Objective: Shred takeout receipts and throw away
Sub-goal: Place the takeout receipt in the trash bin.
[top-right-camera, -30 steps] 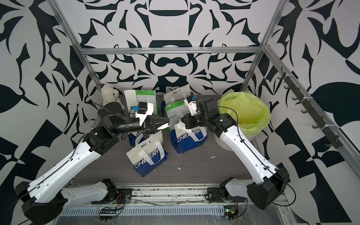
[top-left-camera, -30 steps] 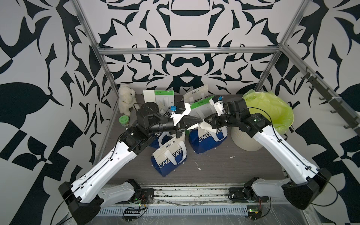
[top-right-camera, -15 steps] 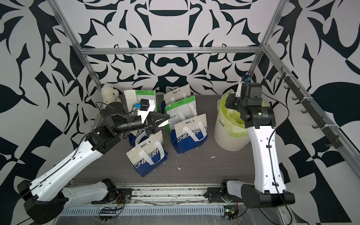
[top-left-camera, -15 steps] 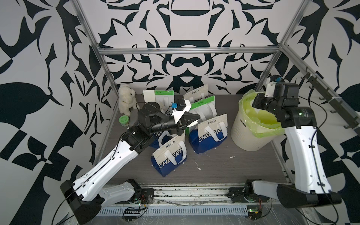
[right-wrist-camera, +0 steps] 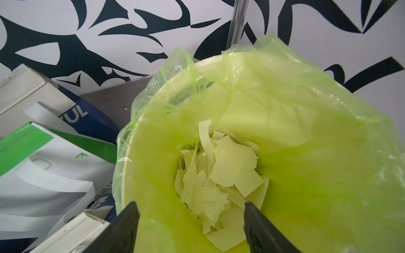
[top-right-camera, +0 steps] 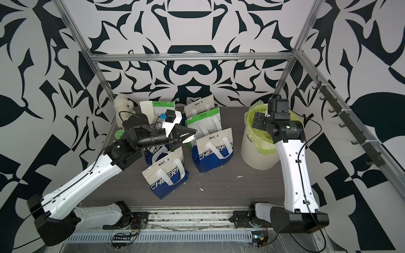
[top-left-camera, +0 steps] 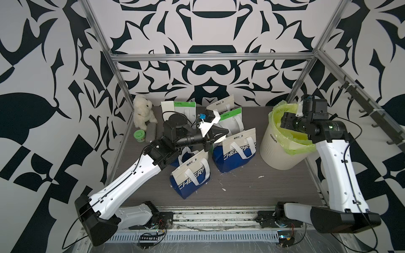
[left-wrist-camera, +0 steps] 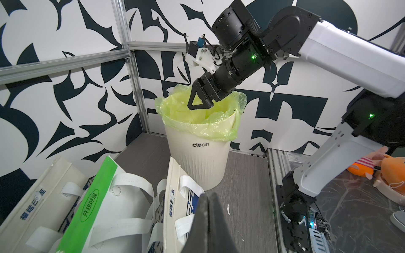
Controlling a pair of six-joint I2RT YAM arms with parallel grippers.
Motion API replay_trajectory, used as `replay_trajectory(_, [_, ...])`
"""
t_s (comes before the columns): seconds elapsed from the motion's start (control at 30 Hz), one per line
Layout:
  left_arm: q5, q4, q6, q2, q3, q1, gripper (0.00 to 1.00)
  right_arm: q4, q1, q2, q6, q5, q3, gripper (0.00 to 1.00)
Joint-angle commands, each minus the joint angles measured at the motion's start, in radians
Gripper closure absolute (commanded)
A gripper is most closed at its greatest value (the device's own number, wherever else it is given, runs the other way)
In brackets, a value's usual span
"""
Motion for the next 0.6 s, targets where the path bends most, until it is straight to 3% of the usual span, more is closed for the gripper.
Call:
replay_trajectory(0.0, [-0.023,0.039,-0.044,0.017,0.011,-0.007,1.00,0.023,-0.006,-0.041,0.000,-0.127,0.035,0.24])
replay_trajectory(0.17, [-0.046,0.106,-0.136,0.027,0.012,-0.014,1.00,0.241,-0.004,-0.118,0.037,-0.637,-0.040,0.32])
replay_trajectory(0.23, [-0.063,0.158,-0.193,0.027,0.003,-0.014,1.00,0.441,-0.004,-0.162,0.113,-0.882,-0.142,0.33])
replay_trajectory(0.3, [-0.083,0.227,-0.257,0.027,-0.017,-0.016,1.00,0.636,0.005,-0.190,0.224,-1.038,-0.240,0.36])
replay_trajectory(0.4, [-0.092,0.334,-0.353,0.030,-0.047,-0.016,1.00,0.755,0.066,-0.207,0.253,-1.117,-0.312,0.37])
replay_trajectory(0.57, [-0.088,0.396,-0.455,0.038,-0.063,-0.022,1.00,0.846,0.276,-0.189,0.224,-1.114,-0.377,0.37])
